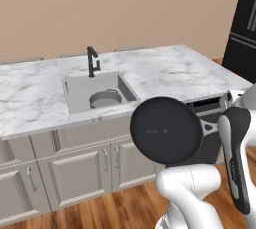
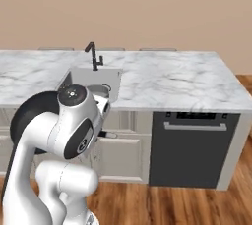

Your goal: Move the pot and pan from the stove into the sink.

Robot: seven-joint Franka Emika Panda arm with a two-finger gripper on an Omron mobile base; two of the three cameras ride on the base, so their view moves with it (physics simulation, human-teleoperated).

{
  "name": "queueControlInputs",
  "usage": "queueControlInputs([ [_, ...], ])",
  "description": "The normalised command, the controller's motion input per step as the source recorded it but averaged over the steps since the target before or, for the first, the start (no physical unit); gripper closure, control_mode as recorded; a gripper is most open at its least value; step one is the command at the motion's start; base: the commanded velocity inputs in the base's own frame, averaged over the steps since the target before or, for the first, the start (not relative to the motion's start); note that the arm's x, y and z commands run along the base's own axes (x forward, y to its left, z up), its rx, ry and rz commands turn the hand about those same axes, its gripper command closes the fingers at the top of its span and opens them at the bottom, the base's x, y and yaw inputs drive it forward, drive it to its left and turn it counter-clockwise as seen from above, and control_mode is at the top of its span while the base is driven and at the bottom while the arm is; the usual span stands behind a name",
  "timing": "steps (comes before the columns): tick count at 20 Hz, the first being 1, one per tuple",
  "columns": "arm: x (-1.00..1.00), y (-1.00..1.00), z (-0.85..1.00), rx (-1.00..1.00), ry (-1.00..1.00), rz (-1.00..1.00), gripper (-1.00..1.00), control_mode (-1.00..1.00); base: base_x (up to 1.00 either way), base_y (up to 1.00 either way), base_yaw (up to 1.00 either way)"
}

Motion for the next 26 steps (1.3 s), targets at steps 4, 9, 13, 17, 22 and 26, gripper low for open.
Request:
queueControlInputs([
  [4,0.00,0.00,0.00,0.00,0.00,0.00,1.00,1.00,-0.23,0.16,0.04],
  [9,0.00,0.00,0.00,0.00,0.00,0.00,1.00,1.00,0.03,0.01,0.00],
  [13,0.00,0.00,0.00,0.00,0.00,0.00,1.00,1.00,0.47,0.22,-0.01],
  [17,0.00,0.00,0.00,0.00,0.00,0.00,1.00,1.00,0.70,0.38,-0.06],
  [22,0.00,0.00,0.00,0.00,0.00,0.00,1.00,1.00,0.79,0.43,-0.06],
  [26,0.00,0.00,0.00,0.00,0.00,0.00,1.00,1.00,0.72,0.48,-0.06],
])
